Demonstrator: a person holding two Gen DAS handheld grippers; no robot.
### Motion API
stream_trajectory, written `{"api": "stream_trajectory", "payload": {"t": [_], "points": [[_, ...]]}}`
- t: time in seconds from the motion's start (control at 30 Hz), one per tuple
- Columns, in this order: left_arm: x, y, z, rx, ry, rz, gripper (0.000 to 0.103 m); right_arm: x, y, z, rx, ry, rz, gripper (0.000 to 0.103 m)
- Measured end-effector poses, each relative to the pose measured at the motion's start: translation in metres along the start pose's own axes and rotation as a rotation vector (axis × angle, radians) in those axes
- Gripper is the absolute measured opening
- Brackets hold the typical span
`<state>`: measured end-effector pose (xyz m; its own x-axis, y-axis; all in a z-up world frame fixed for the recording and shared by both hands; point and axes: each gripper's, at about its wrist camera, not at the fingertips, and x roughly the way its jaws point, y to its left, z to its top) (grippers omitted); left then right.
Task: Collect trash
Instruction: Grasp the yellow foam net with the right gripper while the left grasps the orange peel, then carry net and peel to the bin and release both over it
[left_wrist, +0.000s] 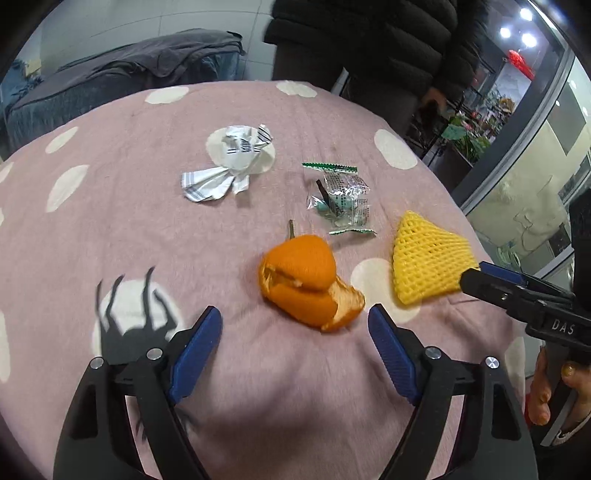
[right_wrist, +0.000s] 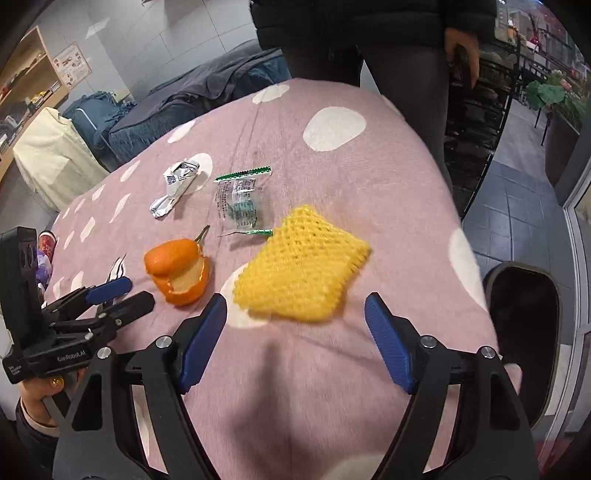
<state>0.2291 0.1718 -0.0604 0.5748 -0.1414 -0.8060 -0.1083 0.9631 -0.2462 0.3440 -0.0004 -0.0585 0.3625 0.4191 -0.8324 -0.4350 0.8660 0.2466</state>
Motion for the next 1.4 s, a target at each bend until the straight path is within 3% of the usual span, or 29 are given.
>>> {"api": "stream_trajectory", "payload": {"t": [0.2, 0.33, 0.37, 0.43, 0.53, 0.7, 1.0, 1.2, 1.4], "points": [[0.014, 0.001, 0.016, 0.015, -0.019, 0.028, 0.067, 0.026, 0.008, 0.018, -0.004, 0.025, -0.038, 0.063], [0.024, -0.001, 0.015, -0.024, 0.012, -0.035, 0.045, 0.039, 0.006, 0.019, 0.015, 0.047, -0.031, 0.039], [0.026, -0.003, 0.013, -0.023, 0.02, -0.044, 0.045, 0.041, 0.005, 0.02, 0.019, 0.047, -0.029, 0.036], [0.028, -0.006, 0.008, -0.02, 0.016, -0.042, 0.042, 0.04, 0.002, 0.019, 0.034, 0.05, -0.008, 0.02], [0.024, -0.003, 0.005, -0.054, 0.006, -0.065, 0.039, 0.034, -0.001, 0.018, 0.05, 0.036, 0.022, 0.012], [0.011, -0.005, -0.005, -0.087, -0.014, -0.098, 0.033, 0.013, -0.004, 0.01, 0.059, -0.021, 0.04, 0.011], [-0.029, -0.034, -0.028, -0.12, -0.092, -0.193, 0.031, -0.048, -0.017, -0.024, 0.071, -0.159, 0.028, 0.011], [-0.055, -0.072, -0.041, -0.081, -0.15, -0.26, 0.031, -0.091, -0.046, -0.054, 0.13, -0.268, -0.005, 0.011], [-0.058, -0.114, -0.046, -0.023, -0.151, -0.331, 0.031, -0.128, -0.095, -0.083, 0.223, -0.348, -0.086, 0.011]]}}
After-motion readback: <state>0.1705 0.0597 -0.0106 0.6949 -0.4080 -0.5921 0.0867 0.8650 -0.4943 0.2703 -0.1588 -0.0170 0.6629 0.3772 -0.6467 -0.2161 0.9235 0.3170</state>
